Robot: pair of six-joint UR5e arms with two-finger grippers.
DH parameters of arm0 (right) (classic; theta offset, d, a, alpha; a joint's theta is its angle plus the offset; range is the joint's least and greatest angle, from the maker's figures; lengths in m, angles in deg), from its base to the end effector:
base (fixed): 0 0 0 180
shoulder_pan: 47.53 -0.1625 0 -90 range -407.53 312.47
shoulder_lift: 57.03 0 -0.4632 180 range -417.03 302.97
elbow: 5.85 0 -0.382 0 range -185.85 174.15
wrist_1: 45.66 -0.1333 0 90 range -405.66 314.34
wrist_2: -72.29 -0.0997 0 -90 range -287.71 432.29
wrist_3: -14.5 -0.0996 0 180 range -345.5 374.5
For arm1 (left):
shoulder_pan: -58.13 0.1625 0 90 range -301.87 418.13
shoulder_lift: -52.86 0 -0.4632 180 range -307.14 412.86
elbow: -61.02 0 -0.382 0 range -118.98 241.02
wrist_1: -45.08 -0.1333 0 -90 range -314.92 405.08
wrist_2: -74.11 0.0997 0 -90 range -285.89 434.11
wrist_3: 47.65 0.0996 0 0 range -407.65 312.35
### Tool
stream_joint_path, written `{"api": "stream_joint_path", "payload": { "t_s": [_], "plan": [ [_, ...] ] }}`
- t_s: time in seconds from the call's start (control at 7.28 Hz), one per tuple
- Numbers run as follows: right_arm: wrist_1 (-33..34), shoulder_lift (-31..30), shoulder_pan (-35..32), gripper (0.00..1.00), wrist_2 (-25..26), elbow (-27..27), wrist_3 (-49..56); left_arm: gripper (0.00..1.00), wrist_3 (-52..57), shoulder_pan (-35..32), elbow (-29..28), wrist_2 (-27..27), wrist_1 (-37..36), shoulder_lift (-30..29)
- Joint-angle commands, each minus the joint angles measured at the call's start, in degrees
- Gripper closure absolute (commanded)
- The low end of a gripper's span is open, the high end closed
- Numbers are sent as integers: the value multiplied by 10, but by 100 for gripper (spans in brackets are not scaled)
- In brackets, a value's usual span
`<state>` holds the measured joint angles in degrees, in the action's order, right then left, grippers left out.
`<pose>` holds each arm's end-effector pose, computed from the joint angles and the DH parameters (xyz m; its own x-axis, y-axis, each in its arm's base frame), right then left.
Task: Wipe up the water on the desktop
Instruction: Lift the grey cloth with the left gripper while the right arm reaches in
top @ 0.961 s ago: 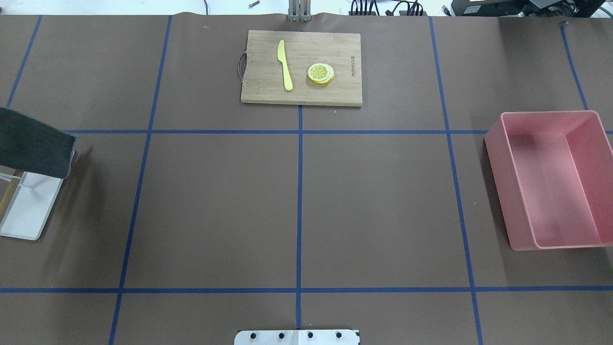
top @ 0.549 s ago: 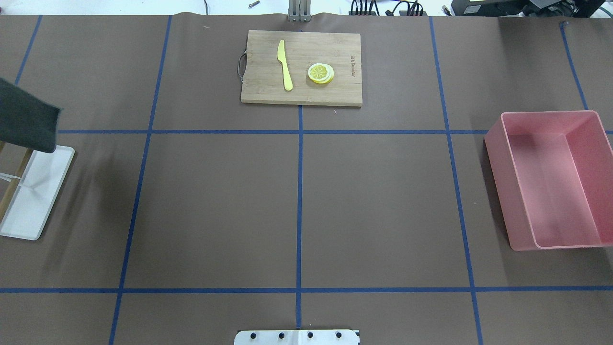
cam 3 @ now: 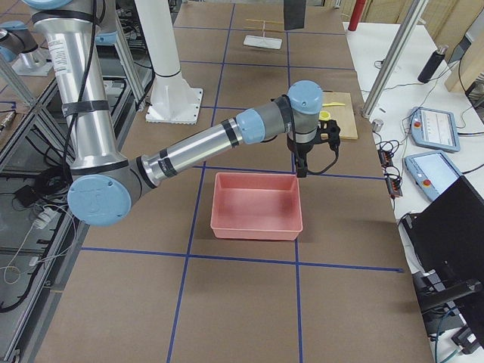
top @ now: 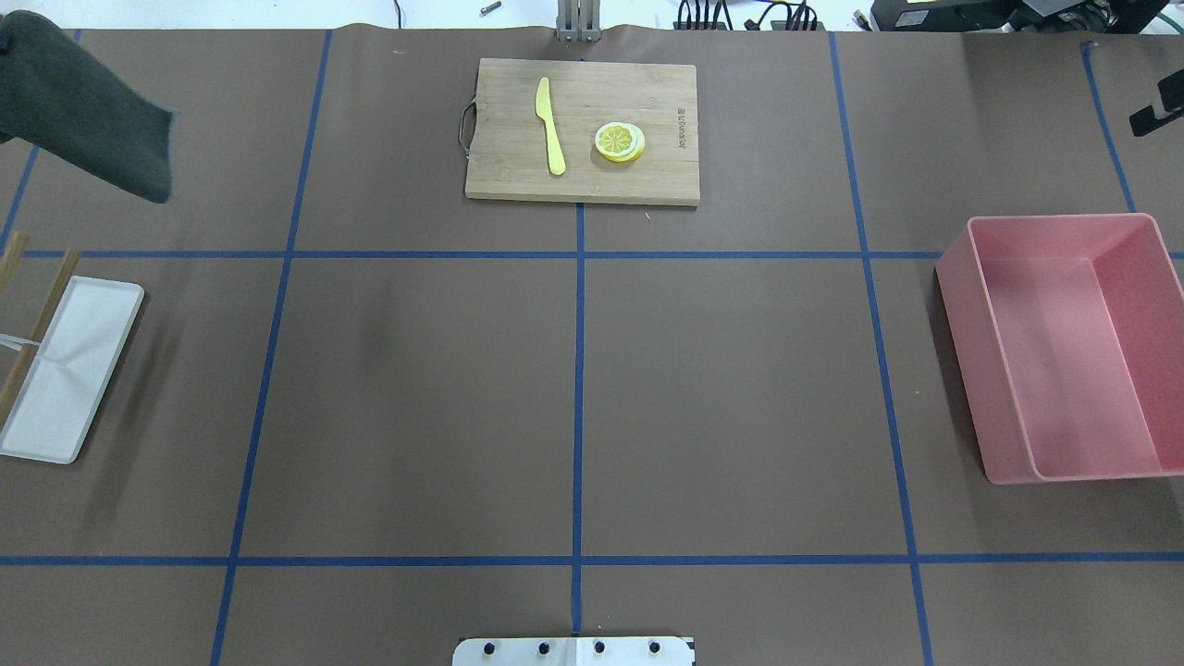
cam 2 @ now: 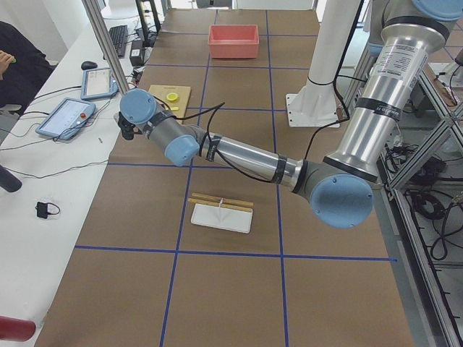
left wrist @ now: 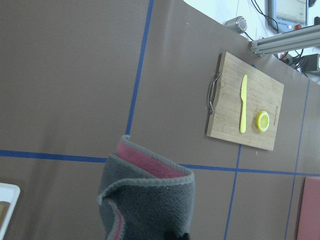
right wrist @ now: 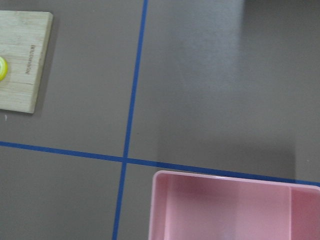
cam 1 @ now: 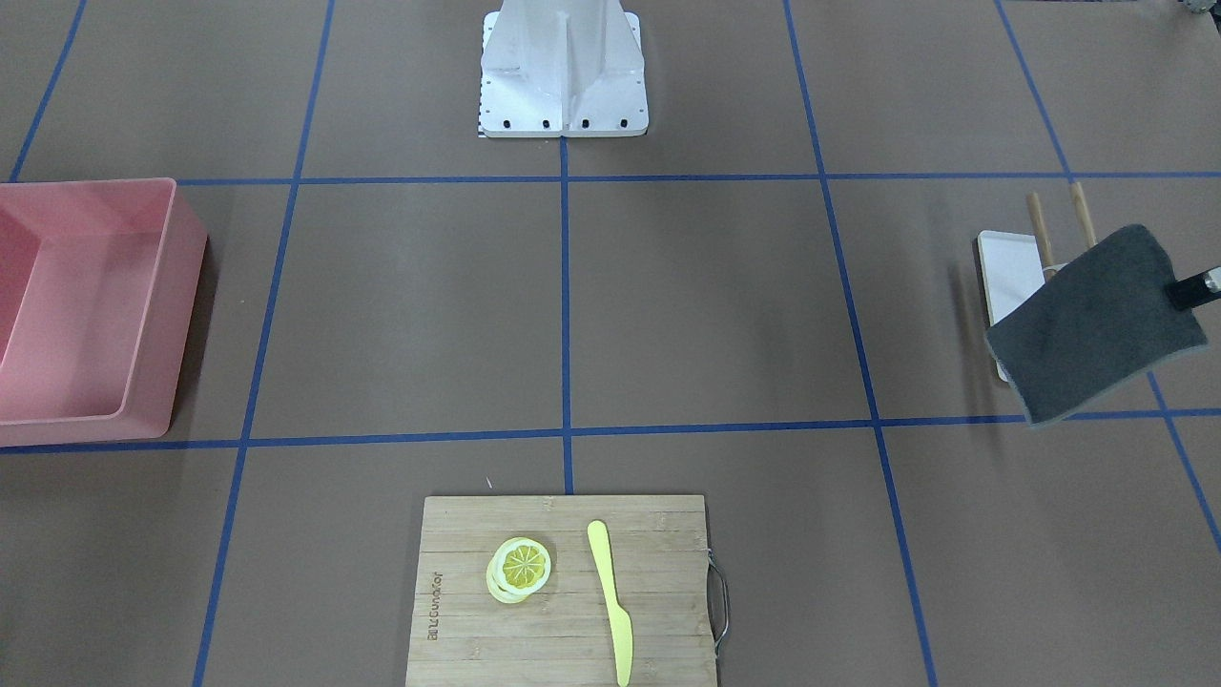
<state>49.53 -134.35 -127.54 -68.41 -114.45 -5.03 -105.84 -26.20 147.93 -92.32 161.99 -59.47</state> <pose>-0.0392 -0.5469 0.4289 0.5843 -0.1237 0.8020 -0.0420 0.9824 0.1821 0.0252 -0.6231 0.4094 0.1447 -0.2059 -0.9678 0.1035 0.9759 -0.1922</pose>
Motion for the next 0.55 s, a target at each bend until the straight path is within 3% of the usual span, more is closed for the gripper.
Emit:
{"api": "stream_joint_path", "payload": {
  "t_s": [0.0,0.14,0.41],
  "plan": [
    [-1,44,72,0,-2,-45,-70,100,-111,80,12,82,1,-57],
    [0,91,118,0,4,-68,-128,100,-159,113,20,120,4,-70],
    [0,127,199,0,79,-88,-170,100,-247,171,24,177,5,-118]
  ]
}}
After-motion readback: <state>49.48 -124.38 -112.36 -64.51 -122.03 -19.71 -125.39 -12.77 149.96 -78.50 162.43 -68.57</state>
